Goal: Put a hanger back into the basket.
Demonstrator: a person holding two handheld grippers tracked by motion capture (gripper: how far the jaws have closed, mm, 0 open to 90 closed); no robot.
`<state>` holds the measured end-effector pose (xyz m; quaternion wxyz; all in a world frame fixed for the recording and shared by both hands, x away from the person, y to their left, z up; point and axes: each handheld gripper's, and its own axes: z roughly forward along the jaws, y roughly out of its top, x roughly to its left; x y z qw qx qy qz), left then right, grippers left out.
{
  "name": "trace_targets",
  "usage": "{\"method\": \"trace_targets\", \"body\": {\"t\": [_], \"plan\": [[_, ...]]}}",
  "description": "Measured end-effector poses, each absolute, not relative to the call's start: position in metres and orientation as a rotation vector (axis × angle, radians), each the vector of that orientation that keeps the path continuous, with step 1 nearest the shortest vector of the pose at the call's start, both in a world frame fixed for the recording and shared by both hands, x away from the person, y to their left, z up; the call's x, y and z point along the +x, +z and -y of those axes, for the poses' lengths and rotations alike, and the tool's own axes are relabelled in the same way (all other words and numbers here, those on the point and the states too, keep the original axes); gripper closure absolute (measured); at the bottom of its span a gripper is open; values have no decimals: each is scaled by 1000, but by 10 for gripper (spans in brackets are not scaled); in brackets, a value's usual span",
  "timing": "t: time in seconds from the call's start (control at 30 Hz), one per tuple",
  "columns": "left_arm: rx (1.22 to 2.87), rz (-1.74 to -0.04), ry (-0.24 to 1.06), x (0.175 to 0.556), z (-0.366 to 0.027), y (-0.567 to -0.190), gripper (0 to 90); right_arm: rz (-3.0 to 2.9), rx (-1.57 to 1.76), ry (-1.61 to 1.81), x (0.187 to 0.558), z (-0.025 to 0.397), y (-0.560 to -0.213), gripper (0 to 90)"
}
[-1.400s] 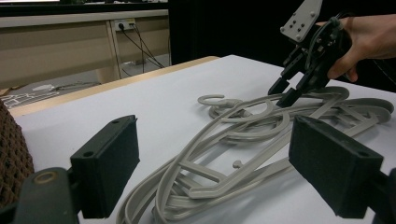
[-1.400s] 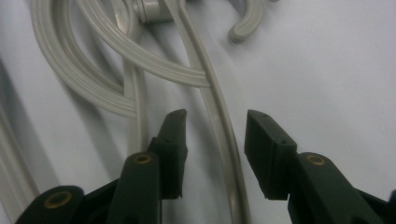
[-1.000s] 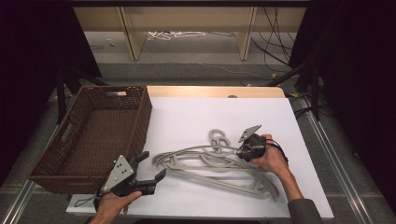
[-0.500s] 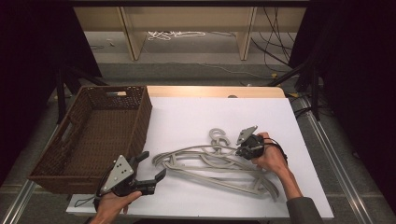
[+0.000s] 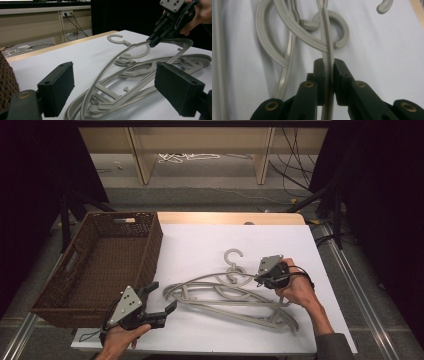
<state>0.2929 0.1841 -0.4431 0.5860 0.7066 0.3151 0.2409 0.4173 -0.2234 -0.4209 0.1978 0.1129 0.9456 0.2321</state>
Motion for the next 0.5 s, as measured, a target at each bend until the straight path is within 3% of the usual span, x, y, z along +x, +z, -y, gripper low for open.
{"method": "trace_targets", "body": {"t": [0.5], "plan": [[1656, -716, 561, 296, -172, -423, 162, -2526, 219, 725, 396, 224, -389, 819]]}}
